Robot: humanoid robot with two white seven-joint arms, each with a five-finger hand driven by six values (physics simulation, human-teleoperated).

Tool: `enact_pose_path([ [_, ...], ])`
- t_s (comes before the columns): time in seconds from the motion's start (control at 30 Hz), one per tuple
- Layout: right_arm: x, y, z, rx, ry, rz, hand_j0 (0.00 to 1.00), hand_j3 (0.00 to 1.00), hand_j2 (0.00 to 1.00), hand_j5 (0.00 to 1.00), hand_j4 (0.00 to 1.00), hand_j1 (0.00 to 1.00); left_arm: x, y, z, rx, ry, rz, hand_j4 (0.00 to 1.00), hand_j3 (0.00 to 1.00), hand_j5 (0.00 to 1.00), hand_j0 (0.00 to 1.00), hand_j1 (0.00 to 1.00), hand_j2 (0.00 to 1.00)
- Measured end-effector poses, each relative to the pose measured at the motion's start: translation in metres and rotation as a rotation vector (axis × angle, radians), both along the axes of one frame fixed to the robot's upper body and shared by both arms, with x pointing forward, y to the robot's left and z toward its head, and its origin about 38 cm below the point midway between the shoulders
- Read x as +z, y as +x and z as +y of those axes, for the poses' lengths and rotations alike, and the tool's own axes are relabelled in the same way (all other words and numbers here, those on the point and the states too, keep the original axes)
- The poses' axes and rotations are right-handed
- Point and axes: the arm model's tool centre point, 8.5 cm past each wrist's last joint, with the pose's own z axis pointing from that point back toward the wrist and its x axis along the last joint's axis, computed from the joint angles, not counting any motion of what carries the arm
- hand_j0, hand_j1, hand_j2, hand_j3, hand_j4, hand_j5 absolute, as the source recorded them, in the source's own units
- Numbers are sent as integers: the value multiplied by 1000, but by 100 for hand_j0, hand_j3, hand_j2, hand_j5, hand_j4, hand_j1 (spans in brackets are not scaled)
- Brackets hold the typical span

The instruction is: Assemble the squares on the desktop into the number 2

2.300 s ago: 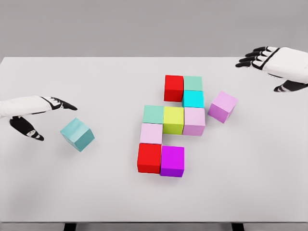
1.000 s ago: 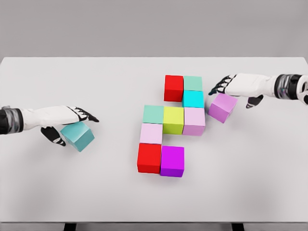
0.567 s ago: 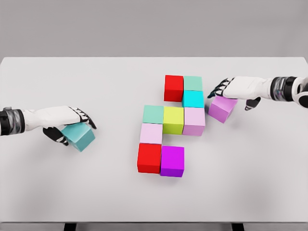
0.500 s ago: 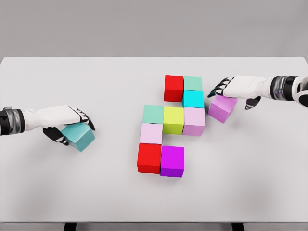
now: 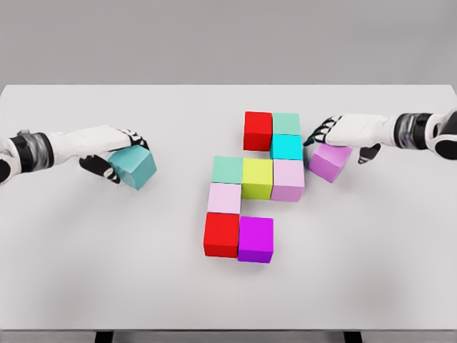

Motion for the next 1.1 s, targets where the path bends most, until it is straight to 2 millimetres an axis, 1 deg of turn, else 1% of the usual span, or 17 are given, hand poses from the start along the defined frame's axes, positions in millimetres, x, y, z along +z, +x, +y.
enact_pose_path([
  [0.03,-1,0,0,1,-2,3,91,91,91,91,91,91,3,5,-5,19,-1,-6,35,35,35,35,35,35],
  [0.07,-2,0,0,1,-3,5,91,91,91,91,91,91,8,13,-10,39,-7,-16,35,35,35,35,35,35],
  [0.1,-3,0,0,0,-4,7,88,88,88,88,88,88,12,21,-16,59,-12,-25,35,35,35,35,35,35],
  [0.2,-4,-1,0,1,-7,10,88,88,88,88,88,88,15,44,-30,125,-28,-28,35,35,35,35,35,35],
  [0.23,-4,-1,0,1,-8,11,83,83,83,83,83,83,21,53,-34,145,-34,-38,35,35,35,35,35,35],
  [0.27,-5,-1,0,1,-8,11,81,81,81,81,81,81,26,62,-40,165,-41,-44,35,35,35,35,35,35],
  [0.33,-5,-1,0,0,-6,12,80,80,80,80,80,80,30,74,-50,208,-52,-42,36,36,36,36,36,36],
  [0.37,-5,-1,0,-4,2,13,75,75,75,75,75,75,29,78,-54,226,-56,-36,36,36,36,36,36,36],
  [0.43,-6,-1,1,0,-5,15,69,69,69,69,69,69,24,86,-62,261,-69,-19,36,36,36,36,36,36],
  [0.5,-6,-1,0,1,-12,13,69,69,69,69,69,69,18,94,-72,292,-93,3,37,37,37,37,37,37],
  [0.6,-6,-1,0,3,-18,9,67,67,67,67,67,67,14,103,-88,314,-136,24,37,37,37,37,37,37],
  [0.67,-5,-1,-1,0,-14,9,66,66,66,66,66,66,16,106,-98,321,-163,31,37,37,37,37,37,37],
  [0.73,-5,-1,-2,-3,-8,9,66,66,66,66,66,66,25,112,-107,341,-178,28,36,36,36,36,36,36],
  [0.8,-4,-1,-6,-9,-10,11,66,66,66,66,66,66,21,115,-112,373,-181,45,35,35,35,35,35,35],
  [0.83,-2,-2,-8,-13,-10,11,66,66,66,66,66,66,25,119,-114,388,-181,44,35,35,35,35,35,35],
  [1.0,6,-1,-15,-24,2,2,66,66,66,66,66,66,17,124,-125,466,-181,59,35,35,35,35,35,35],
  [1.1,13,0,-14,-24,33,-3,66,66,66,66,66,66,12,123,-138,470,-185,61,35,35,35,35,35,35],
])
